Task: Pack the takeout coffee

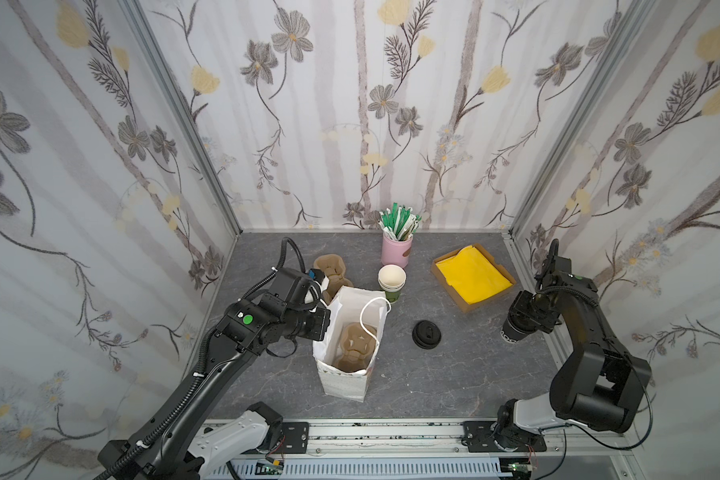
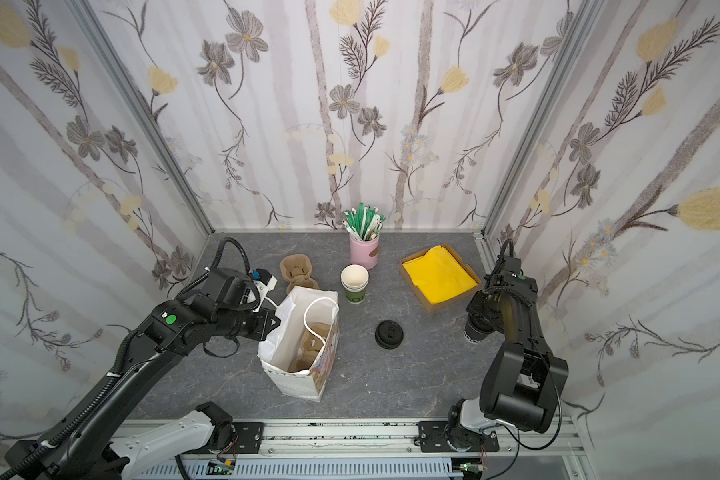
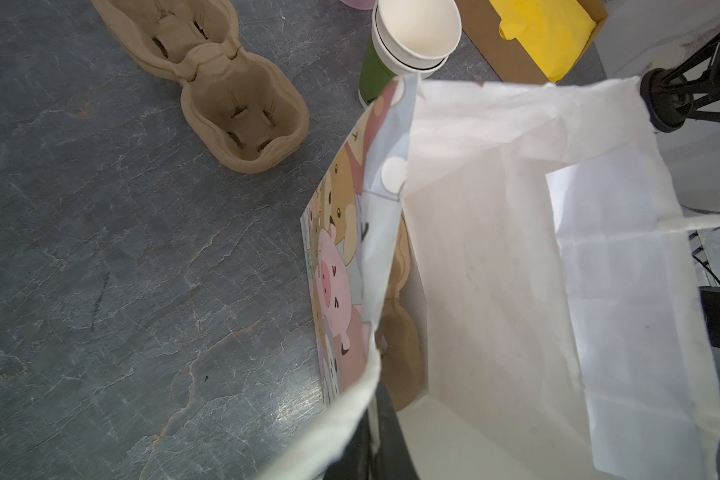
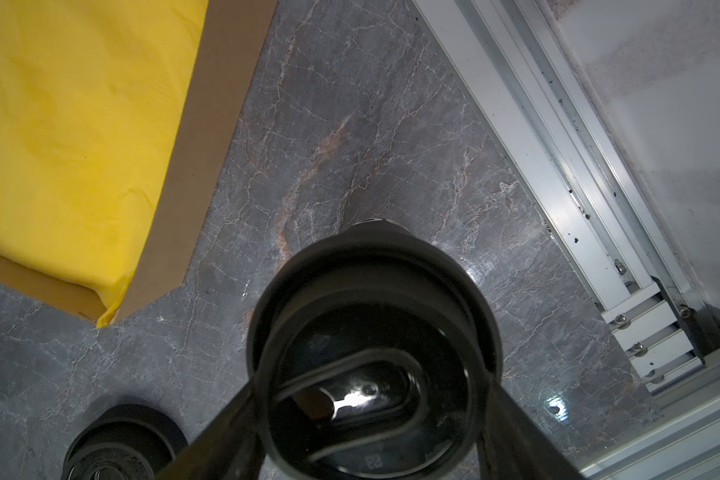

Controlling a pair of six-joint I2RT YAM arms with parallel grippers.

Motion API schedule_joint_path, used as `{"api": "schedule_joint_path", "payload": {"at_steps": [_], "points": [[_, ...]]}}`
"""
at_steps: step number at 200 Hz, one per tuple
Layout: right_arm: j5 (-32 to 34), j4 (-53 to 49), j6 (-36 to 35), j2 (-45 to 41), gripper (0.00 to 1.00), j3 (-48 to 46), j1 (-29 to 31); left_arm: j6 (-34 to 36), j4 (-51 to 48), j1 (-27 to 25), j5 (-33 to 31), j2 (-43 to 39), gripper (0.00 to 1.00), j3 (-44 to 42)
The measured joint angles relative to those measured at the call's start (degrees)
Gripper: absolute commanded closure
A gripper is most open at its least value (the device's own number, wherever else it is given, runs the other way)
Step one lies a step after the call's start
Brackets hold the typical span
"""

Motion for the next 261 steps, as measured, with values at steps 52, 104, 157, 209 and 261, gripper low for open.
{"api": "schedule_joint_path", "payload": {"at_steps": [52,104,157,209,261], "points": [[-0.5,-0.9,-0.4,-3.0,0.35,-0.5,0.0,0.0,-0.5,0.0,-0.2,0.2,1.0,1.0],[-0.6,-3.8,-0.9,-8.0,0.39,-1.1,0.0,0.9,-0.8,0.0,1.1,1.5,1.0,2.1],[-0.9,-8.8,-0.9,-12.0,0.39,1.5,1.4,2.0,-0.4,0.0,4.5,2.9,1.0,3.5],[-1.0,-14.6,-0.9,-14.9,0.4,5.7,5.4,2.4,3.1,-0.1,8.9,3.4,1.0,3.7],[-2.4,-18.4,1.2,-16.5,0.41,8.4,9.7,2.3,8.6,-0.1,13.7,5.4,1.0,6.0]]}}
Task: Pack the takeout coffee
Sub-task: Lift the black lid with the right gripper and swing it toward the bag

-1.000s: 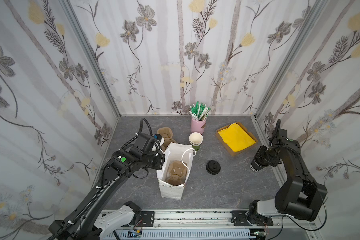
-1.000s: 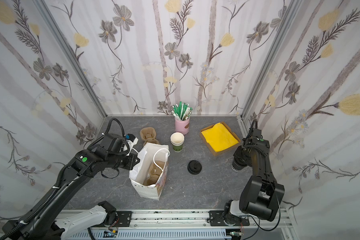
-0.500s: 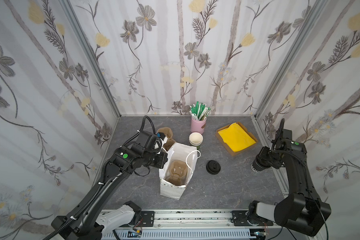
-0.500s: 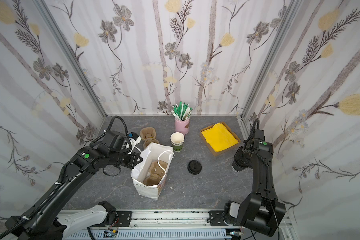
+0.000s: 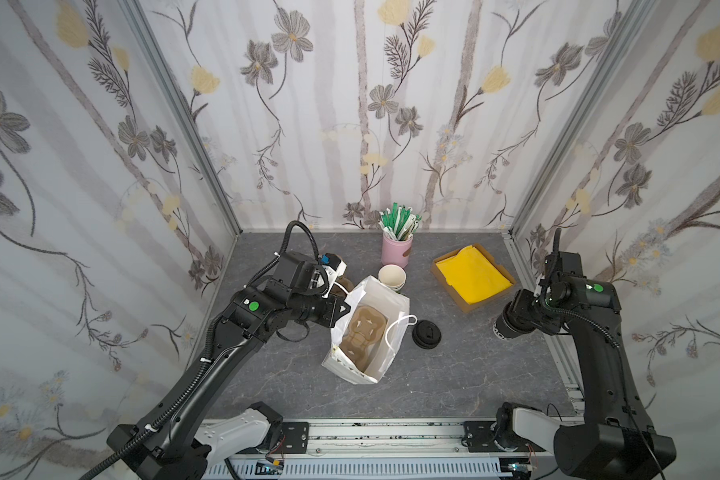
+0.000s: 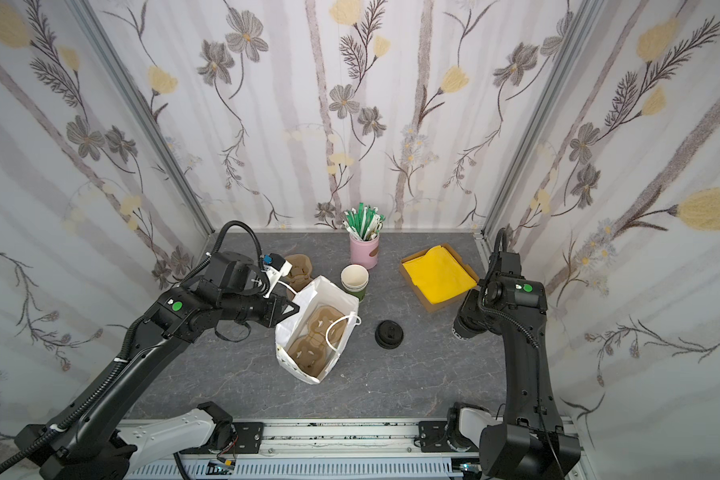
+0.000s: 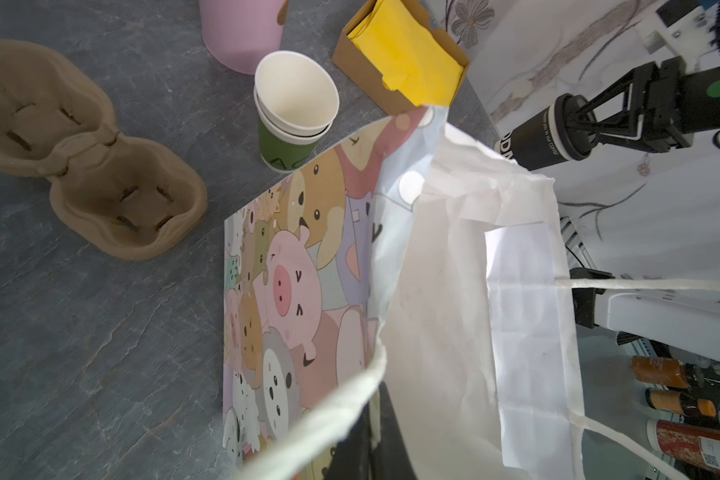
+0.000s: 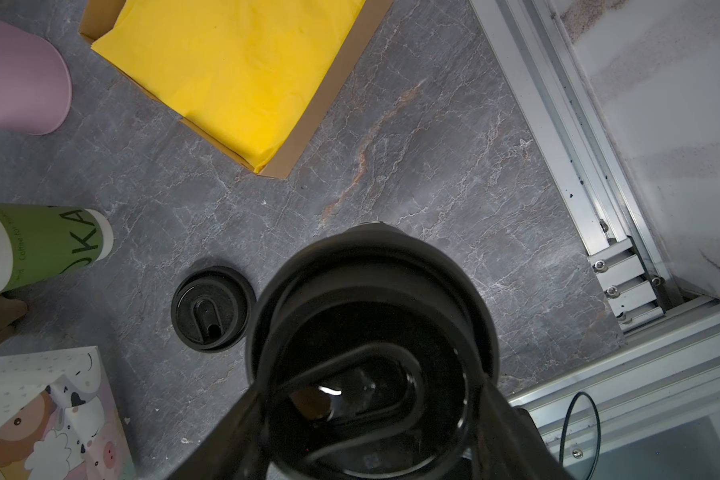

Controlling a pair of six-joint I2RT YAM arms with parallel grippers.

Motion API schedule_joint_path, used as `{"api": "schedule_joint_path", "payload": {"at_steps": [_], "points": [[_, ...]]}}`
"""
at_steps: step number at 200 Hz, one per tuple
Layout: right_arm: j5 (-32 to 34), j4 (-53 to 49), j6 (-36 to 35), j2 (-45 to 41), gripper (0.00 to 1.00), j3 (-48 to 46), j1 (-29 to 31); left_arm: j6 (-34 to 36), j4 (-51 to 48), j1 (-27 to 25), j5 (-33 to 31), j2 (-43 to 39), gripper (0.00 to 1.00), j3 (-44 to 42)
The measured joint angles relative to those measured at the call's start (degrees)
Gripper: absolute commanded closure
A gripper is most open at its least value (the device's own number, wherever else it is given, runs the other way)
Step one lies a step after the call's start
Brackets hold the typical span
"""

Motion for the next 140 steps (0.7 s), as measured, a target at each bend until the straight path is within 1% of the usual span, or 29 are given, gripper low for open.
{"api": "schedule_joint_path", "payload": {"at_steps": [34,66,100,140], "points": [[-1.2,-2.3,2.1,0.3,0.41,3.1,2.7,-0.3,2.8,0.0,2.4,1.1,1.0,-0.5],[-2.0,-5.1,4.4,2.4,0.42,10.1,6.8,-0.9,4.4,0.0,2.5,1.0,1.0,-3.8],[-3.9,-6.4,8.3,3.7,0.44,18.0,12.3,-2.0,5.2,0.0,-0.4,-0.4,1.0,-5.9],[-6.3,-7.1,16.1,6.1,0.45,25.5,20.5,-3.7,6.5,0.1,-5.0,-1.4,1.0,-7.4]]}}
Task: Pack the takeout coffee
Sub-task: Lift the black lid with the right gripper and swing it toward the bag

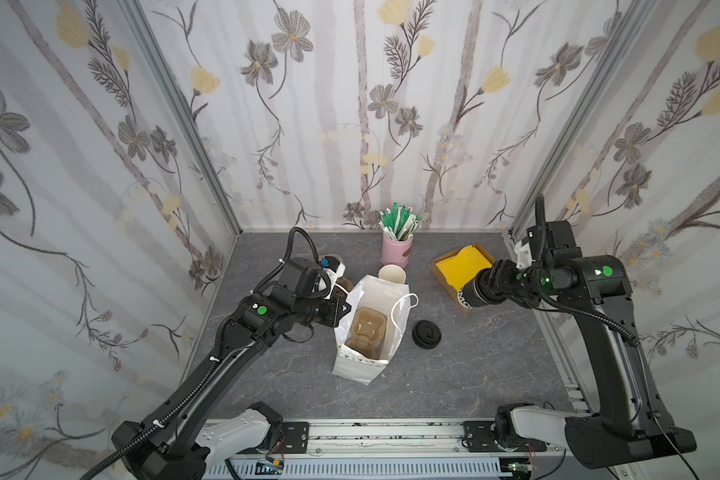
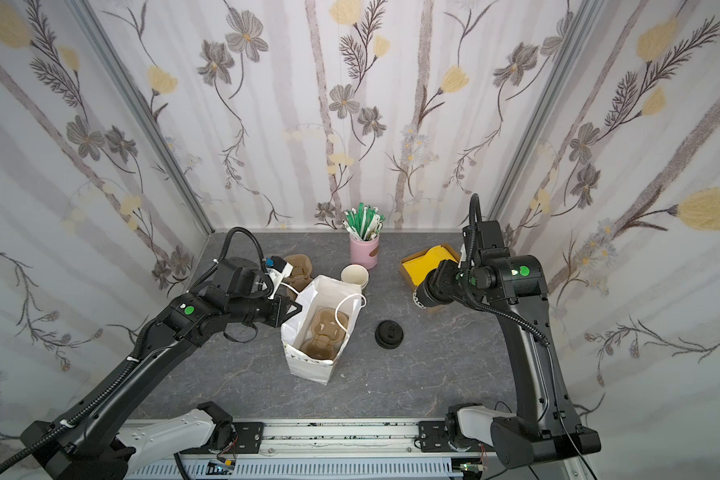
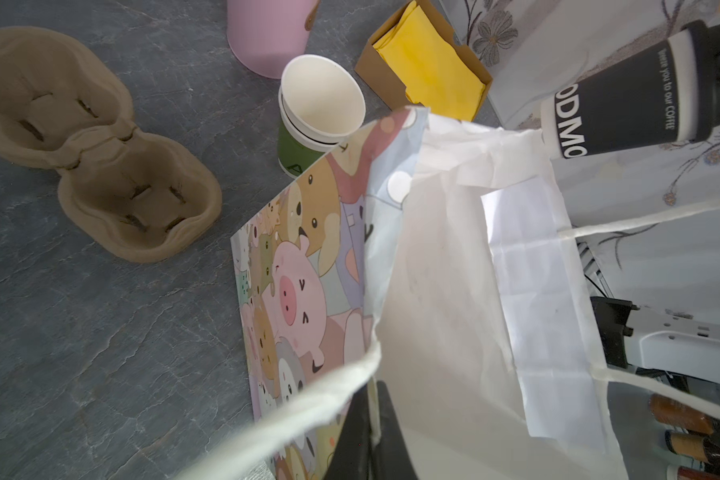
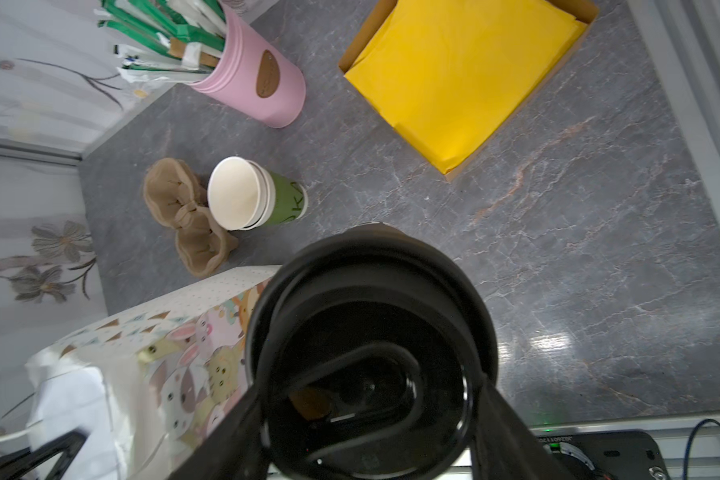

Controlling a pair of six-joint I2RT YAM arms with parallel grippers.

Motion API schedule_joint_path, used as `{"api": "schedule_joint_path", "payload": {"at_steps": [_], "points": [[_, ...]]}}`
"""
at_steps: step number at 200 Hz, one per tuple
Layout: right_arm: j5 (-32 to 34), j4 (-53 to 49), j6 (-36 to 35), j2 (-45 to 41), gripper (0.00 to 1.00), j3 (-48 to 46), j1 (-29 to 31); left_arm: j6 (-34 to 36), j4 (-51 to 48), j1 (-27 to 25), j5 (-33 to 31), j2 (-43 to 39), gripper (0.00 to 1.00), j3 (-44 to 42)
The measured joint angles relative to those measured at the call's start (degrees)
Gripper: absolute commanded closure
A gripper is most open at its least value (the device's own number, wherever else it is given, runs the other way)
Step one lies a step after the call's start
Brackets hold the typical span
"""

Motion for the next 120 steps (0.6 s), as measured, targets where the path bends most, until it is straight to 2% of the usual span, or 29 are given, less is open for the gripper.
{"api": "schedule_joint_path", "payload": {"at_steps": [57,120], "points": [[-0.5,-0.5,9.8,2.6,0.47,7.6,10.2,-2.1,1.5,0.0,-5.3,0.0,1.0,-1.6],[-1.0,-1.0,19.0,2.9,0.48,14.2,16.9,-2.9,1.8,0.0,-5.2,0.0,1.0,-1.1]]}}
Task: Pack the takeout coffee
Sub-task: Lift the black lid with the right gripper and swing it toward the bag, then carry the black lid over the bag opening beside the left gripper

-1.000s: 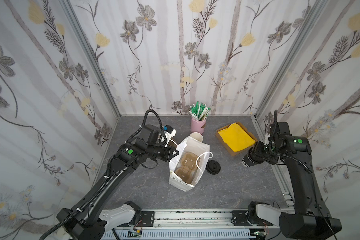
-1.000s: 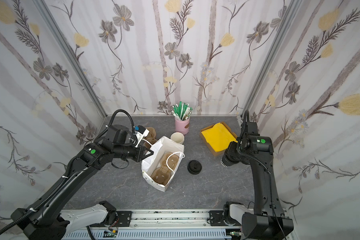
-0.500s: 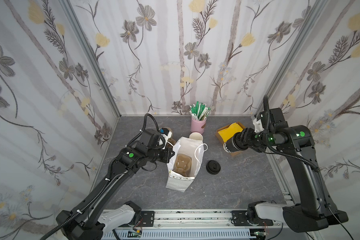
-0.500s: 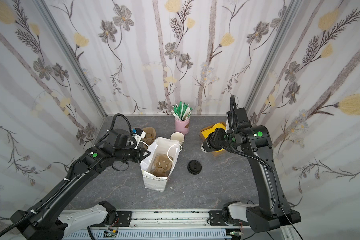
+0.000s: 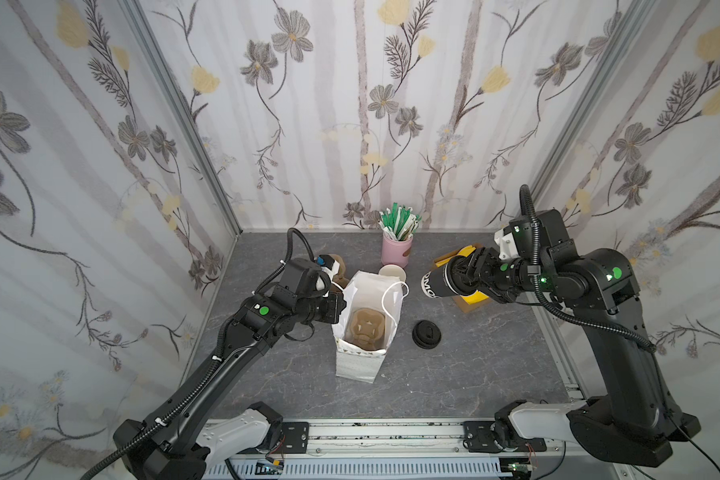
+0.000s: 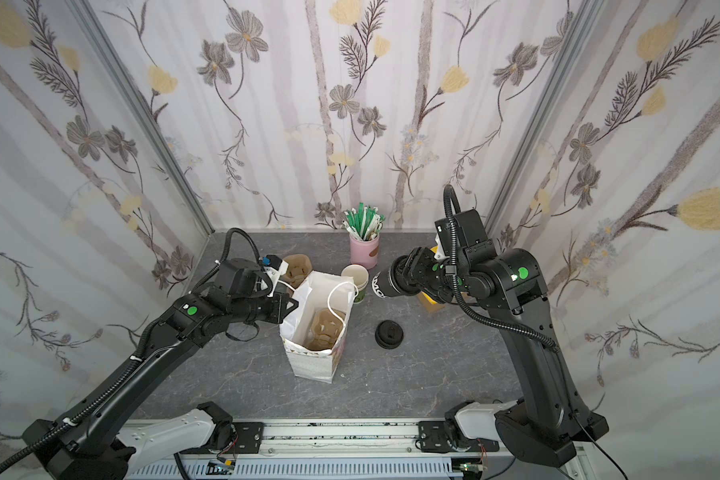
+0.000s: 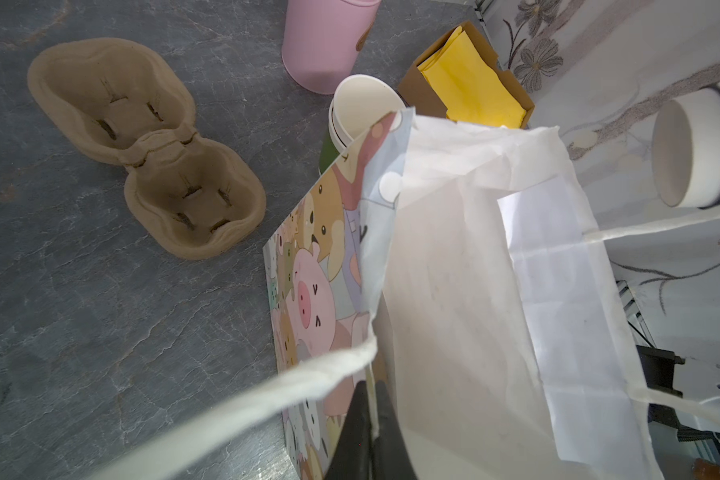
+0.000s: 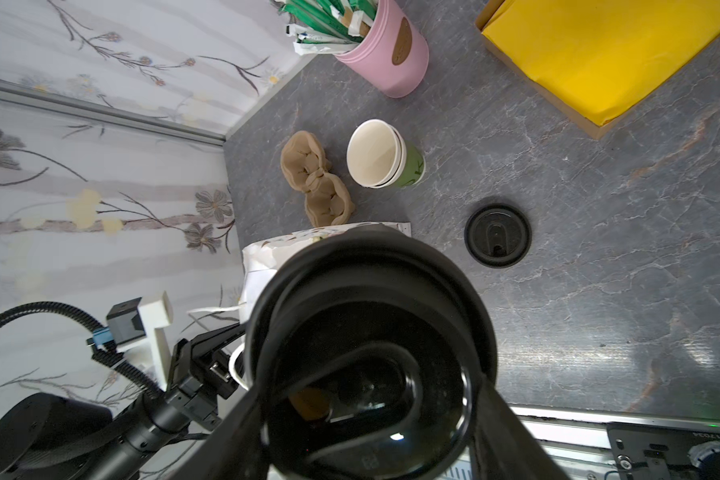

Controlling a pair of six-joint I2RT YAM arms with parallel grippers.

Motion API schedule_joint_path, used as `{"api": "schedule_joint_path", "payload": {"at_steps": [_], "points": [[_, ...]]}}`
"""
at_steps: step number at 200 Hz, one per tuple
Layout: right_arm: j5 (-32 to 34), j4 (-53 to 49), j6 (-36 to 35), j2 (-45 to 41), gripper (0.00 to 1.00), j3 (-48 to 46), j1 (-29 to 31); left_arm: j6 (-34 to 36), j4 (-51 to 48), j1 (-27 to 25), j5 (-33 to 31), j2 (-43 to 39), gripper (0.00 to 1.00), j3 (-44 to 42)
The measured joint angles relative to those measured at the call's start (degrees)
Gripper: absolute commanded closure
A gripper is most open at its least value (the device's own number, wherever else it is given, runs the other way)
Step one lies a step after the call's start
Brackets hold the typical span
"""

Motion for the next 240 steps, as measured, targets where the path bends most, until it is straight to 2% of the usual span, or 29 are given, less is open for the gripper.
{"api": "schedule_joint_path", "payload": {"at_steps": [84,141,182,240], "points": [[-0.8,0.2,7.1,6.2,0.5,10.6,7.9,-0.4,0.1,-0.2,-0.1,2.8,1.0,2.4],[-0.9,1.2,8.4,9.7,0.52,15.3,8.2,-0.2,0.2,-0.9,-2.6,3.6,1.0,3.8],[1.4,1.9,9.0,8.9,0.53,15.4,7.6,0.2,0.3,-0.9,-2.7,2.6,1.0,3.8],[0.7,2.8,8.9,11.7,0.54,15.4,8.0,0.2,0.3,-1.2,-2.5,3.0,1.0,3.8]]}}
